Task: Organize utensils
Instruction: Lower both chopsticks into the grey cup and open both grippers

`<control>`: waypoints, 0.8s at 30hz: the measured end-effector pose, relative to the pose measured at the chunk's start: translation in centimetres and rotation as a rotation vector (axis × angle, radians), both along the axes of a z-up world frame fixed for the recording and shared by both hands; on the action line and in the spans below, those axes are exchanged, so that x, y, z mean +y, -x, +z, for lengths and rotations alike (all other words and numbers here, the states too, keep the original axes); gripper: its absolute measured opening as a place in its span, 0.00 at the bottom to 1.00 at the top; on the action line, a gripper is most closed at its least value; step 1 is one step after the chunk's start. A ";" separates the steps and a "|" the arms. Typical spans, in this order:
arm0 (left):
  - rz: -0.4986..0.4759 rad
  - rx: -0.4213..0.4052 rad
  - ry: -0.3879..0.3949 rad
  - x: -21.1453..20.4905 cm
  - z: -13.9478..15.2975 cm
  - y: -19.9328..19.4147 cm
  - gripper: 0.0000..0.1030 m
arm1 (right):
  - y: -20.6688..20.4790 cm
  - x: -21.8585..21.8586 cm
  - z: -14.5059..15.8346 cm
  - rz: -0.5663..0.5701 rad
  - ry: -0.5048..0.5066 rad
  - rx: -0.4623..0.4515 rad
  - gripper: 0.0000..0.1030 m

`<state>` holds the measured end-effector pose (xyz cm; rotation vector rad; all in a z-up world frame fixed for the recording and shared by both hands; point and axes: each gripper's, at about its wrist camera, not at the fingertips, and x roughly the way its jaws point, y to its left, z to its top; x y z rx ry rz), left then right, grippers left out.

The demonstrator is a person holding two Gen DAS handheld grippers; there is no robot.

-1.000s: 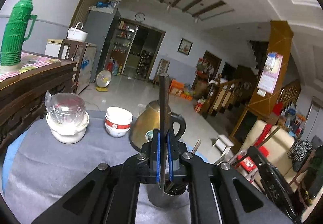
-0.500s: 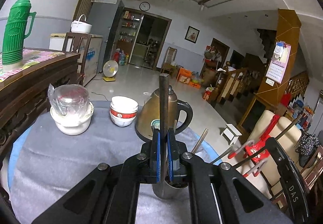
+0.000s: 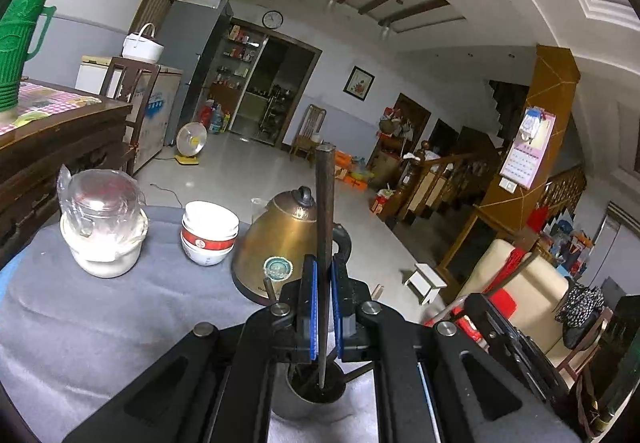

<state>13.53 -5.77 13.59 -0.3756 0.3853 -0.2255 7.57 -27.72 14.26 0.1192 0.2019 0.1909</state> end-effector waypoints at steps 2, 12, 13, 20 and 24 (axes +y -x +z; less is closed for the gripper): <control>0.001 0.012 -0.013 -0.3 -0.7 -0.9 0.07 | -1.2 0.1 -0.9 0.004 0.004 0.026 0.06; -0.012 0.118 -0.085 -1.9 -4.5 -4.1 0.07 | -4.3 -0.4 -5.1 0.025 0.014 0.153 0.06; -0.012 0.130 -0.090 -2.0 -4.8 -4.2 0.07 | -4.5 -0.4 -5.4 0.029 0.017 0.167 0.06; -0.024 0.216 -0.109 -2.4 -6.3 -4.3 0.35 | -5.0 -0.4 -6.6 0.066 0.048 0.246 0.08; -0.006 0.192 -0.092 -1.2 -4.8 -2.7 0.49 | -3.4 -0.9 -4.9 0.023 0.054 0.207 0.50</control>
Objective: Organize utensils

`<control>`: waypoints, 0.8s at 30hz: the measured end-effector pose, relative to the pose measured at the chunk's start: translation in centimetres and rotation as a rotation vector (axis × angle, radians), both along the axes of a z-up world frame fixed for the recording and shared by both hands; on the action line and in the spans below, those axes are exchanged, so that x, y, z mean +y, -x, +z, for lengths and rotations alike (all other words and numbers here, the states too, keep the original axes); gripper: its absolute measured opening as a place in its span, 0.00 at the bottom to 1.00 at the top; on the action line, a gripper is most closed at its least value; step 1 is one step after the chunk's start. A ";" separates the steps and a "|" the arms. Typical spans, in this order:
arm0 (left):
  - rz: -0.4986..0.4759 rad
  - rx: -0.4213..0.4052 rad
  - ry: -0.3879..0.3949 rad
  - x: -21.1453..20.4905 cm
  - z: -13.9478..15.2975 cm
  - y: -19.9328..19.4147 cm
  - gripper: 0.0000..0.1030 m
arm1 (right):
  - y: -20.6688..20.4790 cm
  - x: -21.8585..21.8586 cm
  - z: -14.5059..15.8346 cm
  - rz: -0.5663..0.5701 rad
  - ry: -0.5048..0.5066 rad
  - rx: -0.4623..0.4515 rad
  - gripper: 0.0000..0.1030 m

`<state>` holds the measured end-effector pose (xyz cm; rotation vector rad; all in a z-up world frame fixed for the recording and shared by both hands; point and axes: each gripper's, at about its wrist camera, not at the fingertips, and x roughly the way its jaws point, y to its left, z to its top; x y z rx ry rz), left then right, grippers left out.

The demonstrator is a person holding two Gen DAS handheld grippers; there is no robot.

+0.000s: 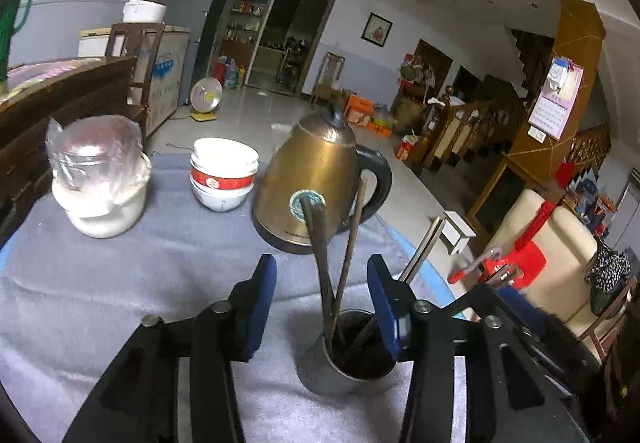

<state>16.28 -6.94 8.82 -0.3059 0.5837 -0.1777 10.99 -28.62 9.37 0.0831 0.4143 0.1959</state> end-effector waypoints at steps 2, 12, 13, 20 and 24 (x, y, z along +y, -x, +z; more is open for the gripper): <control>0.005 -0.012 0.005 0.7 0.8 1.0 0.49 | 1.6 -0.6 1.2 -0.025 -0.018 -0.054 0.76; 0.067 -0.035 -0.105 3.1 1.4 7.2 0.84 | 10.6 -2.0 3.8 -0.069 -0.029 -0.121 0.76; 0.070 -0.025 -0.118 3.0 1.1 7.7 0.85 | 11.5 -1.8 3.6 -0.063 -0.018 -0.111 0.76; 0.050 0.032 -0.183 1.6 -0.8 10.1 0.87 | 15.4 -0.1 1.9 -0.009 0.037 -0.053 0.79; 0.037 0.041 -0.187 1.2 -0.9 11.0 0.88 | 16.0 0.4 1.4 -0.004 0.057 -0.031 0.81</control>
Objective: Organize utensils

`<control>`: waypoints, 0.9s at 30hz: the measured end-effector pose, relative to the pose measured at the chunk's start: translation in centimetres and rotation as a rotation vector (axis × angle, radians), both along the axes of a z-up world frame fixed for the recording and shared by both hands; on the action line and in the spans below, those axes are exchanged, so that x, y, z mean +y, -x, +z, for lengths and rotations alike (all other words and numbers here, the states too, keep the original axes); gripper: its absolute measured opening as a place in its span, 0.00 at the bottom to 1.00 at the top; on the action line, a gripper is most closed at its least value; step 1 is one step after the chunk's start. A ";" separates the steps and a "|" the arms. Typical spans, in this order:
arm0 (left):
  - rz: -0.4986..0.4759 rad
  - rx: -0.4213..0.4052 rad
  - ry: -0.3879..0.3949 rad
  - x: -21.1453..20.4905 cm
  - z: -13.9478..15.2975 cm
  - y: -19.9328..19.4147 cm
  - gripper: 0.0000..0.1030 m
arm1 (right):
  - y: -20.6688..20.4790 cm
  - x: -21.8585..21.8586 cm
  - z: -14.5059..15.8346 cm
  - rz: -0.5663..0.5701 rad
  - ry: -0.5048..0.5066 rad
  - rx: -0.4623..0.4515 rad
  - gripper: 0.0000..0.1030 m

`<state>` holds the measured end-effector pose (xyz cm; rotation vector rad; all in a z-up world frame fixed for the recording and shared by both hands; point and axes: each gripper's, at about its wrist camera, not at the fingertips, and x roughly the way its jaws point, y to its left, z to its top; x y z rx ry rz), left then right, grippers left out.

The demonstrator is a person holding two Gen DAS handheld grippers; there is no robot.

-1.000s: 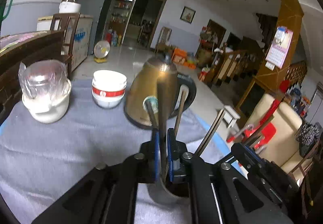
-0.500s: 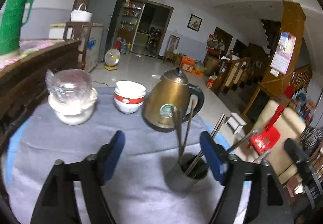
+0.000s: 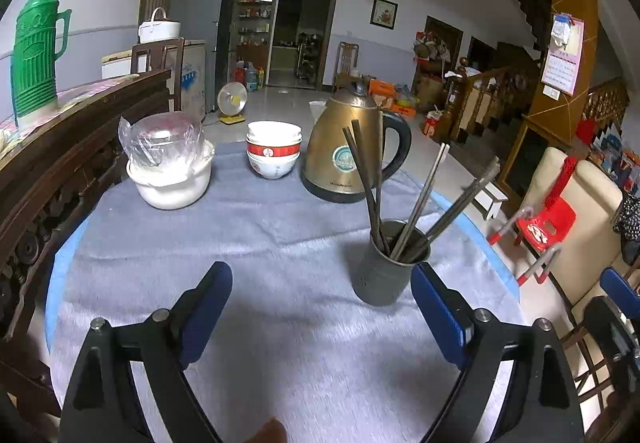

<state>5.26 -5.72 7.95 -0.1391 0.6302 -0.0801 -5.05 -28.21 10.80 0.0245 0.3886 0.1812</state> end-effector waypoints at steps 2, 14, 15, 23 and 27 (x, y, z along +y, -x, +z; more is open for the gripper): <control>0.000 -0.005 0.004 0.1 0.3 0.4 0.90 | 0.1 0.1 0.0 -0.009 0.001 0.007 0.81; -0.008 -0.052 -0.023 -0.8 2.0 1.9 1.00 | -0.8 -0.2 -0.2 -0.057 0.021 0.036 0.96; -0.008 -0.051 -0.025 -0.9 2.1 1.9 1.00 | -0.9 -0.2 -0.2 -0.057 0.023 0.038 0.96; -0.005 -0.032 -0.033 -1.0 1.9 1.9 1.00 | -1.7 -0.3 -0.6 -0.075 0.024 0.056 0.96; -0.001 -0.035 -0.037 -1.1 2.0 1.9 1.00 | -2.0 -0.5 -0.7 -0.081 0.020 0.062 0.97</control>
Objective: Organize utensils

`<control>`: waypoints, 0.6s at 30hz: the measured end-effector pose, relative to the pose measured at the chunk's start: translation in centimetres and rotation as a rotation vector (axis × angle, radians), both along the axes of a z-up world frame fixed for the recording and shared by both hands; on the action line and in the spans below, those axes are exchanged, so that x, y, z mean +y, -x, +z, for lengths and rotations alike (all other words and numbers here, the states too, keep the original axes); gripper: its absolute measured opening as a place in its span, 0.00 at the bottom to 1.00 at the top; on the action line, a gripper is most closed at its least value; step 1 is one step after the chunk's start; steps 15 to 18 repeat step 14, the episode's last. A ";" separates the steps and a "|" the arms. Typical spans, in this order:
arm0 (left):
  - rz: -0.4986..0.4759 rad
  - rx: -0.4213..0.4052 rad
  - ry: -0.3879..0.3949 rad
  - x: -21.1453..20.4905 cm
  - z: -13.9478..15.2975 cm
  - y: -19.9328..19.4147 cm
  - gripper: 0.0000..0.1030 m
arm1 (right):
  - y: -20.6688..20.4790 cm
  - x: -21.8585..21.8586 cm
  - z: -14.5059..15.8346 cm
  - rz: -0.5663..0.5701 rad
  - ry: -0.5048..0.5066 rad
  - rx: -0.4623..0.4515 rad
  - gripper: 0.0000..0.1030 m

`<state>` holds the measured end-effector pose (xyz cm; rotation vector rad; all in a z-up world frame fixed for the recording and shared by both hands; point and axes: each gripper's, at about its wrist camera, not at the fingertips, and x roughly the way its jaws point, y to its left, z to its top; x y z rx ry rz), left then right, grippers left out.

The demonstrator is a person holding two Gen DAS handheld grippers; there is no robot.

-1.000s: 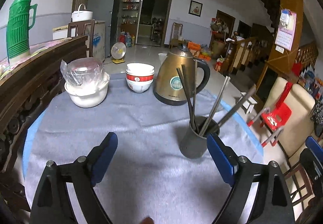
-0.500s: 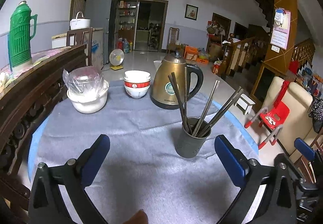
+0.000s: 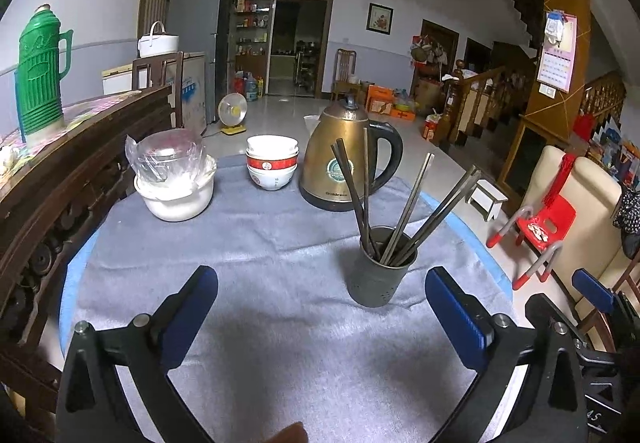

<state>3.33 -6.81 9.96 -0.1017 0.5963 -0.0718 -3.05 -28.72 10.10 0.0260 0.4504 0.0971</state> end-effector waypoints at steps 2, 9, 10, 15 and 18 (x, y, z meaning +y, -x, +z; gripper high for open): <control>0.001 -0.001 -0.007 -0.1 0.0 0.0 1.00 | -0.1 0.0 0.0 0.000 0.000 0.002 0.97; -0.011 -0.002 -0.007 -0.3 0.0 -0.1 1.00 | -0.4 0.0 0.0 0.000 0.002 -0.001 0.97; -0.014 -0.002 -0.006 -0.4 0.1 -0.1 1.00 | -0.5 0.0 0.0 0.001 0.002 -0.001 0.97; -0.018 -0.002 -0.007 -0.4 0.0 -0.3 1.00 | -0.5 0.0 0.1 0.001 0.001 0.000 0.97; -0.018 -0.002 -0.007 -0.4 0.0 -0.3 1.00 | -0.5 0.0 0.1 0.001 0.001 0.000 0.97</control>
